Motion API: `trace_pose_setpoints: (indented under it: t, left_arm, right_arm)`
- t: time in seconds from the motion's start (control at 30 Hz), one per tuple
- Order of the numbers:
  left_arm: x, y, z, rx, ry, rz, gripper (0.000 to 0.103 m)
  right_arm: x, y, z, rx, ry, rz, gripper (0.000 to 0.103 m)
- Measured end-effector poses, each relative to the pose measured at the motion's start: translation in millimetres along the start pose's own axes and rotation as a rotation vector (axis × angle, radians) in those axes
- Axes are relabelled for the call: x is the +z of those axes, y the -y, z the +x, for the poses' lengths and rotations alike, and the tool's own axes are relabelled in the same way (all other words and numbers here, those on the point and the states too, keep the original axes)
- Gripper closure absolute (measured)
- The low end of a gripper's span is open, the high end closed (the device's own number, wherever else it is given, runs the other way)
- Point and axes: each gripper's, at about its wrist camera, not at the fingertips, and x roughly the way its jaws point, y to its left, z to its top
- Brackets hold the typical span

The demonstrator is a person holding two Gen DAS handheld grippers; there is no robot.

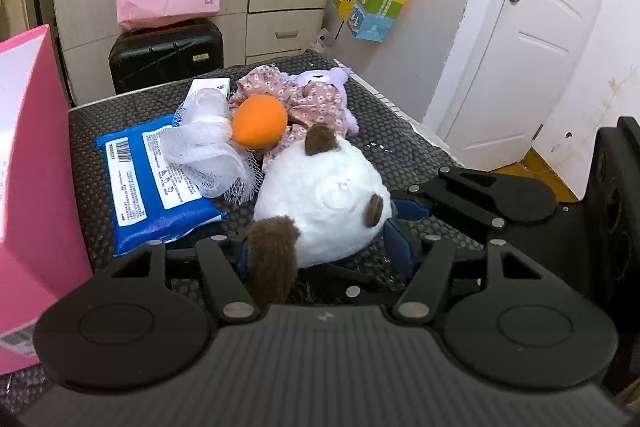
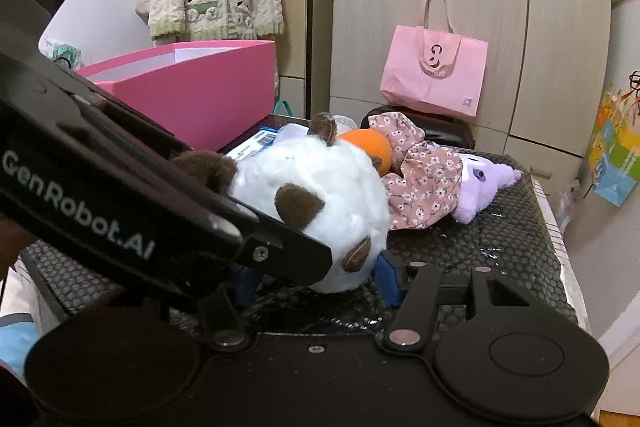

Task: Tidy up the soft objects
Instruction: 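Lift the white plush with both tools and drop it into the pink box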

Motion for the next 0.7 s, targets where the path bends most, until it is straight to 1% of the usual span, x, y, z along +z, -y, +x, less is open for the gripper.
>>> trace_pose_setpoints:
  t: [0.2, 0.3, 0.5, 0.7]
  left_arm:
    - [-6.1, 13.0, -26.6, 0.030, 0.022, 0.040, 0.041]
    - [-8.1, 18.1, -41.7, 0.043, 0.019, 0.041, 0.041]
    - [-11.7, 18.7, -67.9, 0.036, 0.024, 0.061, 0.041]
    - [-14.4, 9.0, -92.3, 0.027, 0.033, 0.050, 0.041]
  right_arm:
    - [2.8, -14.6, -22.2, -0.006, 0.033, -0.021, 0.040]
    - [4.4, -23.3, -34.0, 0.003, 0.048, -0.042, 0.040]
    - [15.5, -42.5, -52.7, -0.007, 0.048, -0.062, 0.040]
    - [28.5, -65.7, -63.1, -0.017, 0.039, -0.093, 0.040]
